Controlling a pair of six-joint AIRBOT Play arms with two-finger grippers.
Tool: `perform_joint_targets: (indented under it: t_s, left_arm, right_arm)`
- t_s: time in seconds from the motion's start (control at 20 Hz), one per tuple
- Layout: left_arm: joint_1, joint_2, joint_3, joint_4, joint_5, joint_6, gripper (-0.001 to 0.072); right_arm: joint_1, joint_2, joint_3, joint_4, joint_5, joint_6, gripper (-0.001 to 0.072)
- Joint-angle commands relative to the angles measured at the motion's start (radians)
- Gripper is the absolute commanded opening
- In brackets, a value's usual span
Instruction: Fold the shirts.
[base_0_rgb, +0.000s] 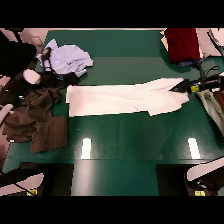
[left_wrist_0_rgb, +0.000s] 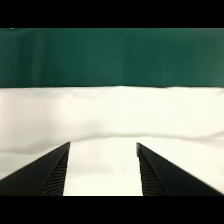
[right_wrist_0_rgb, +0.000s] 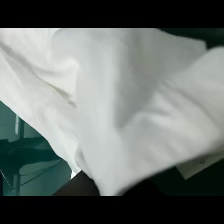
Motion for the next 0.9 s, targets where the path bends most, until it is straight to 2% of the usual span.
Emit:
perform_joint_targets:
  t_s: [0.0,0.1,0.15,0.2,0.25,0.3,0.5,0.65,0.85]
  left_arm:
    - [-0.161,-0.078,0.0,-0.082,0.049,0.007,0.049]
    - [-0.284,-0.149,0.007,-0.196,0.139,0.016,0.0489]
    - [-0.339,-0.186,0.022,-0.263,0.176,0.049,0.0376]
    - [-0.394,-0.229,0.051,-0.328,0.204,0.106,0.0197]
    - [-0.438,-0.267,0.087,-0.37,0.221,0.154,0.0076]
    - [-0.477,-0.309,0.137,-0.391,0.237,0.189,0.0022]
    - [-0.541,-0.481,0.352,-0.39,0.249,0.19,0.0021]
    - [-0.542,-0.611,0.475,-0.393,0.168,0.18,0.0021]
    - [-0.556,-0.714,0.563,-0.465,0.092,0.182,0.0021]
  right_arm:
    - [-0.026,0.09,-0.007,0.003,0.055,0.005,0.0014]
    - [-0.038,0.142,-0.056,-0.042,0.055,0.005,0.0014]
    - [-0.048,0.162,-0.082,-0.079,0.06,0.005,0.0014]
    - [-0.054,0.181,-0.11,-0.11,0.079,0.005,0.0014]
    - [-0.064,0.195,-0.132,-0.129,0.089,0.005,0.0014]
    - [-0.08,0.21,-0.152,-0.123,0.087,0.005,0.0014]
    - [-0.132,0.264,-0.177,-0.117,0.056,0.003,0.0014]
    - [-0.145,0.268,-0.116,-0.114,0.049,0.023,0.0014]
    - [-0.078,0.268,-0.03,0.007,0.076,0.036,0.0014]
